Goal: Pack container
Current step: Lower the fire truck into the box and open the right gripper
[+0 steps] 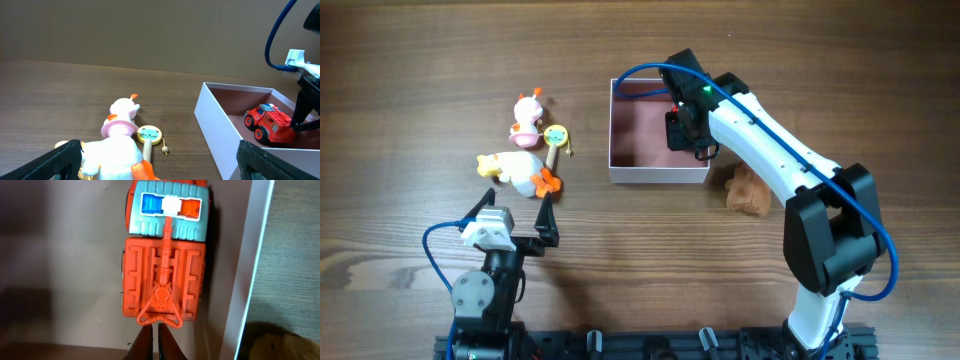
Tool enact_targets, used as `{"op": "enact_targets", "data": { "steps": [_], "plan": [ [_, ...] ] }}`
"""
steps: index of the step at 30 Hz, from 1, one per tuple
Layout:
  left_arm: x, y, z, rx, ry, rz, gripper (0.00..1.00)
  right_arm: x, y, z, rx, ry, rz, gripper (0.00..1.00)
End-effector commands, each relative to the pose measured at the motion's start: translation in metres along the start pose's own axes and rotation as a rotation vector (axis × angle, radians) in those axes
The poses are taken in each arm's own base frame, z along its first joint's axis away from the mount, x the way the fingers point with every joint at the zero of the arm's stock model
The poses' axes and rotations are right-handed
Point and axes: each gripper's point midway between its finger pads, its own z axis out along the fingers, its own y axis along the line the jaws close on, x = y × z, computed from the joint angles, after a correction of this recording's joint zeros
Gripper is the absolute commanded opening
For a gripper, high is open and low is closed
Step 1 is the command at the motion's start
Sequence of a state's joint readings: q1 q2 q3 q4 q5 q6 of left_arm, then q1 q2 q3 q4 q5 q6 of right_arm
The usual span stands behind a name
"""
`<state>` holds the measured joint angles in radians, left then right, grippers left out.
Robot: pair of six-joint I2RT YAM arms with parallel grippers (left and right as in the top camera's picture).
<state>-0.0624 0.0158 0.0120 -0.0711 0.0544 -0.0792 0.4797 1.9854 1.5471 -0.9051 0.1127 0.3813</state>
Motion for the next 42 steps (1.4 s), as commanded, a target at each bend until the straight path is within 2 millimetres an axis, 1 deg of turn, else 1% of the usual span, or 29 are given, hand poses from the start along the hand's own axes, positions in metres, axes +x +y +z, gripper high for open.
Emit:
{"op": "enact_targets", "data": {
  "steps": [1, 9, 14, 25, 29, 34, 37, 38, 40, 42],
  "plan": [
    [0.003, 0.0, 0.0, 0.006, 0.005, 0.018, 1.0, -0.002, -0.007, 0.008, 0.05, -0.009, 0.001, 0.04],
    [0.003, 0.0, 0.0, 0.006, 0.005, 0.019, 1.0, -0.009, -0.006, 0.008, 0.045, -0.038, 0.005, 0.04],
    [0.003, 0.0, 0.0, 0.006, 0.005, 0.019, 1.0, -0.015, -0.011, 0.007, 0.081, -0.069, 0.008, 0.04],
    [0.003, 0.0, 0.0, 0.006, 0.005, 0.019, 1.0, -0.02, -0.009, 0.007, 0.073, -0.089, 0.011, 0.04],
    [0.003, 0.0, 0.0, 0.006, 0.005, 0.019, 1.0, -0.017, -0.01, 0.007, 0.074, -0.074, 0.009, 0.04],
    [0.003, 0.0, 0.0, 0.006, 0.005, 0.019, 1.0, -0.005, -0.014, 0.007, 0.092, -0.028, 0.002, 0.04],
    [0.003, 0.0, 0.0, 0.006, 0.005, 0.018, 1.0, 0.0, -0.009, 0.008, 0.061, -0.002, -0.001, 0.05],
    [0.003, 0.0, 0.0, 0.006, 0.005, 0.019, 1.0, 0.002, -0.006, 0.008, 0.043, 0.007, 0.0, 0.06],
    [0.003, 0.0, 0.0, 0.006, 0.005, 0.019, 1.0, 0.004, 0.001, 0.008, 0.002, 0.021, -0.017, 0.11],
    [0.003, 0.0, 0.0, 0.006, 0.005, 0.018, 1.0, 0.005, 0.003, 0.008, -0.009, 0.025, -0.018, 0.14]
  ]
}}
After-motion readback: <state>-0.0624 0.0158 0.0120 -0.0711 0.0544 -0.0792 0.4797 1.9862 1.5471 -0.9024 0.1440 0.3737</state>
